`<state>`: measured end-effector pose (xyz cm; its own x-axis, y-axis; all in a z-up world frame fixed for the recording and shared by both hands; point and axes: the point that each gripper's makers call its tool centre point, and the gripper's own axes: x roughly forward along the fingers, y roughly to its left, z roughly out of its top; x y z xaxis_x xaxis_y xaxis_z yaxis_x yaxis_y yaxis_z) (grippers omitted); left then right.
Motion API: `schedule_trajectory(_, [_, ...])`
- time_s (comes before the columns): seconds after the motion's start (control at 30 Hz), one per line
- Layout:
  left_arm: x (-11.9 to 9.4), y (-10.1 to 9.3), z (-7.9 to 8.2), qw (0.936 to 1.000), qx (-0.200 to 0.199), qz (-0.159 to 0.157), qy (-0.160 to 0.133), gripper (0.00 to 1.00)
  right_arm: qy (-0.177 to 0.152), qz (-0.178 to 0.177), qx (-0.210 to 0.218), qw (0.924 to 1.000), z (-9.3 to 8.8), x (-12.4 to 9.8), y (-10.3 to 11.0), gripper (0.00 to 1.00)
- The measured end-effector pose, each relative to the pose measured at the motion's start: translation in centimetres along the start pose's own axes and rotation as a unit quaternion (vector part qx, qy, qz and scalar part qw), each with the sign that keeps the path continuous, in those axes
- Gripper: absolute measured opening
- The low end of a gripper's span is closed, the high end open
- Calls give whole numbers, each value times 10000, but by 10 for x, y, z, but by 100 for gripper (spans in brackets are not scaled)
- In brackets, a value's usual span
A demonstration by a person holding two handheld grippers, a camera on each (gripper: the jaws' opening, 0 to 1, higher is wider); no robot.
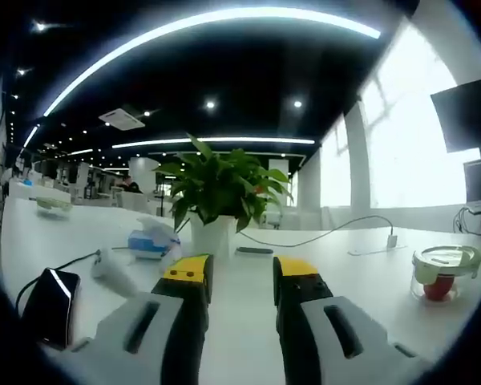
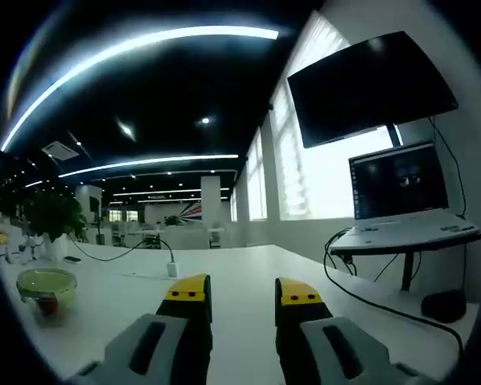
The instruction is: Open container latches remove lid place lid upside down on tabletop take tomato from container place on tabletop
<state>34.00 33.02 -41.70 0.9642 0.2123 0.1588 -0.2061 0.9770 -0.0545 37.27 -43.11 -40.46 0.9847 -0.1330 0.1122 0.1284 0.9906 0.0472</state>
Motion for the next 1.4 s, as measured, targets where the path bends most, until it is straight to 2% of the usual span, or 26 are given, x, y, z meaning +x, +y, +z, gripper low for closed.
schedule_trajectory(0.57, [0, 1, -1, 10000, -41, 15, -13, 30, 37, -148, 33, 9999, -2, -5, -11, 26])
schedule_trajectory(0.97, [-2, 6, -5, 10000, -84, 12, 14, 30, 93, -121, -15, 9999, -6, -6, -9, 26])
schedule_trajectory(1.03, [2, 8, -8, 9998, -173, -10, 98, 30, 76, -115, -12, 9999, -6, -6, -7, 26])
schedule_trajectory(1.2, [3, 4, -3, 9998, -139, -137, 54, 30, 39, -149, 6, 9999, -4, -6, -10, 26])
schedule_trajectory(1.4, [4, 6, -2, 9990, -351, -269, 64, 31, 34, -170, 13, 9998, -3, -5, -12, 26])
